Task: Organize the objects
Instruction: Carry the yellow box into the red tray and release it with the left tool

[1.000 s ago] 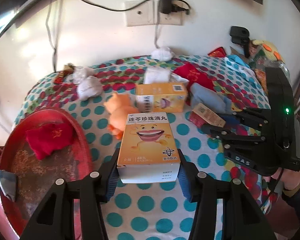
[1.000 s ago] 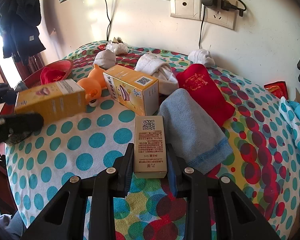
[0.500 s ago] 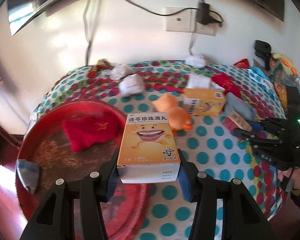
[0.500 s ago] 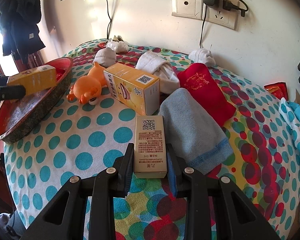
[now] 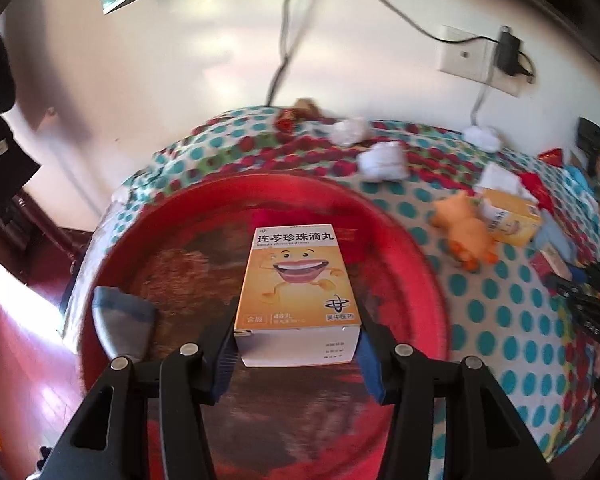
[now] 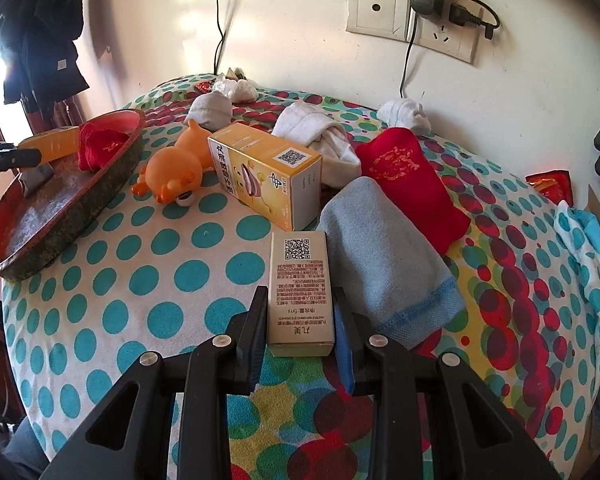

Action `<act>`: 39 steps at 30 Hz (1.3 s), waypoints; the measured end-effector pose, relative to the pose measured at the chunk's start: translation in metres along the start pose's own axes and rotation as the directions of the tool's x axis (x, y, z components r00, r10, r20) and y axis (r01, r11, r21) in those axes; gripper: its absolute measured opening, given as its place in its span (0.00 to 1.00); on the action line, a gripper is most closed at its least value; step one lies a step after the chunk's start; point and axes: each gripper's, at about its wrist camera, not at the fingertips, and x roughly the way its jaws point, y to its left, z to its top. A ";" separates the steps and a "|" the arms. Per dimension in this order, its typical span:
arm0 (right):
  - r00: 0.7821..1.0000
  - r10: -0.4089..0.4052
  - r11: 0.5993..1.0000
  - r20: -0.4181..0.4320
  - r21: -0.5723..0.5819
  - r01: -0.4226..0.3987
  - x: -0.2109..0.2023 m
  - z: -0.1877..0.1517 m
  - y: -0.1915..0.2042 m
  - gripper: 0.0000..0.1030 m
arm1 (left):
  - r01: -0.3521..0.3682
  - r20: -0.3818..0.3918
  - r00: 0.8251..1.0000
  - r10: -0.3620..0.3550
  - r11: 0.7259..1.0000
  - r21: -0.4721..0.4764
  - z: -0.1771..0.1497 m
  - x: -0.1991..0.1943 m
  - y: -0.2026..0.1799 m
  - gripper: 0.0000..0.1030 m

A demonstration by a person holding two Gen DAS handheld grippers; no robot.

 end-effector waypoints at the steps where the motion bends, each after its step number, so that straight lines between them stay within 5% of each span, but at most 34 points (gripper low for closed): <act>1: 1.000 -0.001 1.000 0.000 -0.001 0.001 0.000 0.000 0.000 0.27 | -0.010 -0.004 1.000 0.010 1.000 -0.010 0.000 0.002 0.006 0.51; 20: 1.000 -0.021 1.000 -0.007 -0.020 0.021 0.000 0.000 0.004 0.27 | -0.131 -0.102 0.988 0.118 0.982 -0.137 0.016 0.069 0.111 0.51; 33: 1.000 -0.024 0.999 -0.008 -0.023 0.024 0.001 0.000 0.004 0.27 | -0.159 -0.133 0.980 0.145 0.982 -0.099 0.013 0.085 0.116 0.52; 39: 0.999 -0.037 0.999 -0.012 -0.035 0.037 0.001 0.001 0.005 0.27 | -0.119 -0.168 0.981 0.096 0.984 -0.135 0.007 0.085 0.119 0.53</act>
